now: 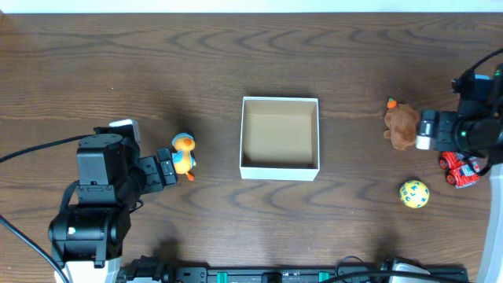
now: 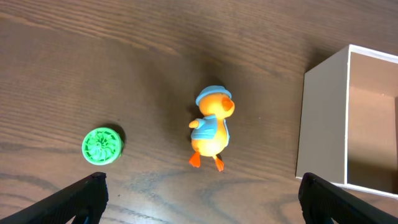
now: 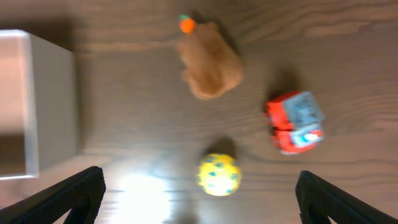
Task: Pack container
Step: 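Move the right gripper over the red fire truck and lower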
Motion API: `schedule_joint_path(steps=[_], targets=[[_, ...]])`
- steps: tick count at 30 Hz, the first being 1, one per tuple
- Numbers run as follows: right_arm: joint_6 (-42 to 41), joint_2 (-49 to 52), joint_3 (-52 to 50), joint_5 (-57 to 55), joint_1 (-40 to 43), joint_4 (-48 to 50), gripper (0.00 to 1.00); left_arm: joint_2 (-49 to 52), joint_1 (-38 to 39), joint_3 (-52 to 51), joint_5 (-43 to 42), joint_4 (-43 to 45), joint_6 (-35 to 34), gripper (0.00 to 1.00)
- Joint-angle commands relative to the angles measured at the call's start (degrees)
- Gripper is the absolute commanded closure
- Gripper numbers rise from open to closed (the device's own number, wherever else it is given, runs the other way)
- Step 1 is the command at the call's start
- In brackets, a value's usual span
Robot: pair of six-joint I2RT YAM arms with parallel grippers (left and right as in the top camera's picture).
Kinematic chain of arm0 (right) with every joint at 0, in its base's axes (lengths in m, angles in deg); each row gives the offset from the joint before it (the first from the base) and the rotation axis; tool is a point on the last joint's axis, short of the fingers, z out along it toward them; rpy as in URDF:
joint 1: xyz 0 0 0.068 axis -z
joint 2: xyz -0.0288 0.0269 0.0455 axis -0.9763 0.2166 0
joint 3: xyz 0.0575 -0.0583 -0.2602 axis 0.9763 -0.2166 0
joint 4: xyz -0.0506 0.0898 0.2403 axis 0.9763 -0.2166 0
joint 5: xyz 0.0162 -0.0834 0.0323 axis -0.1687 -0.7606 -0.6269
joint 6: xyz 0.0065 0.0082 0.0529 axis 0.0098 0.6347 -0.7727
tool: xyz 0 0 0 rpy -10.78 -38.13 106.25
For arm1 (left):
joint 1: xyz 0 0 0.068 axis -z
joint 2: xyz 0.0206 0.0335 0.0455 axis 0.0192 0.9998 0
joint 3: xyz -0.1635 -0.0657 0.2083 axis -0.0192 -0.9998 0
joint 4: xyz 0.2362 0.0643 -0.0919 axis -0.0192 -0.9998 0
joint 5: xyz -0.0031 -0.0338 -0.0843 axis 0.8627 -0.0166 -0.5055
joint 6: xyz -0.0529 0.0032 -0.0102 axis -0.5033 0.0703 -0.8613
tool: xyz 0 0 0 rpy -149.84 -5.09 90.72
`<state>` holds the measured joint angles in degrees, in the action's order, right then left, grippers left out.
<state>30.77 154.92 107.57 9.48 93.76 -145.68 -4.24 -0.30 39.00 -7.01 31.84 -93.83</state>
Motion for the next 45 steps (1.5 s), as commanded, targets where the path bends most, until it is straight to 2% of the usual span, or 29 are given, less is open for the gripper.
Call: schedule_joint_path(steps=[1,8,18,30,45], targets=[[10.7,2.8,1.5,-2.7,5.4,1.1,0.01,-0.1,-0.3,1.0,-0.3,-0.4,-0.9,0.02],[17.2,15.7,1.5,0.5,16.9,9.4,0.01,-0.1,-0.3,1.0,-0.3,-0.8,-0.9,0.02],[19.0,28.9,1.5,2.3,18.4,12.6,0.01,-0.1,-0.3,1.0,-0.3,-1.7,-0.9,0.02],[18.9,34.5,1.0,1.1,21.2,12.8,0.01,0.0,-0.3,1.0,-0.3,-1.4,-0.9,0.02],[20.1,35.2,-9.6,-0.9,21.3,19.3,0.01,0.0,-0.3,1.0,-0.3,-1.4,-0.9,0.02]])
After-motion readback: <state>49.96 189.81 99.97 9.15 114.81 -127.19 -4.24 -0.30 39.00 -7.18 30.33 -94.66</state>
